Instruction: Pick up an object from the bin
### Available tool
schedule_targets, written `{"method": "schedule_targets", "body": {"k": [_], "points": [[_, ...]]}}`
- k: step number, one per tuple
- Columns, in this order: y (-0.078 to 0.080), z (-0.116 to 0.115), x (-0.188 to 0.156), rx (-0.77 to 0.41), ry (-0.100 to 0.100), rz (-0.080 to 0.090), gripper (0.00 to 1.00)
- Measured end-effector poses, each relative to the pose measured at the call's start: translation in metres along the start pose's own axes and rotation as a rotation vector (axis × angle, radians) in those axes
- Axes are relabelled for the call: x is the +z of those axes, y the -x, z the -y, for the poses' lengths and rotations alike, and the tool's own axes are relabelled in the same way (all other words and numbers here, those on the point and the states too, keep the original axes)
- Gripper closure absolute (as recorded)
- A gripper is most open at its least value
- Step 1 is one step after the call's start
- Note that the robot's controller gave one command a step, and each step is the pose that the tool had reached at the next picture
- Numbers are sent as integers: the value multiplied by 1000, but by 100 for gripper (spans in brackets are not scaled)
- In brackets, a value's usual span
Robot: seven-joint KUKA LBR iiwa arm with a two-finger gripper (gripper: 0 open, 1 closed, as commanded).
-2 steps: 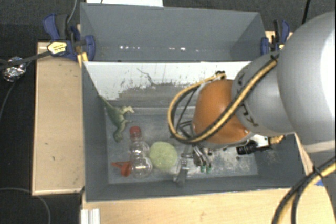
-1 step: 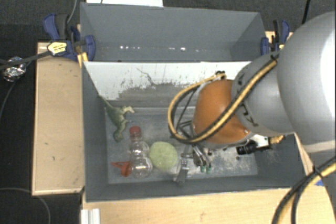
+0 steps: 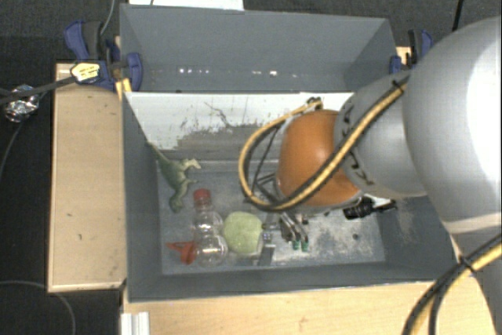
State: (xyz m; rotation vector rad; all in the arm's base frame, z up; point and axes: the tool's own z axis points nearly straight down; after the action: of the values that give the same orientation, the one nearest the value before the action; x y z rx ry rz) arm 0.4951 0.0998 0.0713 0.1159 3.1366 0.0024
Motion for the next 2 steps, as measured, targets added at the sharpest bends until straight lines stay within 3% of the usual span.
{"method": "schedule_targets", "body": {"k": [1,2], "points": [[12,-27,-1,-213,6,9,0],[3,-40,1,-97,0,1,100]]}}
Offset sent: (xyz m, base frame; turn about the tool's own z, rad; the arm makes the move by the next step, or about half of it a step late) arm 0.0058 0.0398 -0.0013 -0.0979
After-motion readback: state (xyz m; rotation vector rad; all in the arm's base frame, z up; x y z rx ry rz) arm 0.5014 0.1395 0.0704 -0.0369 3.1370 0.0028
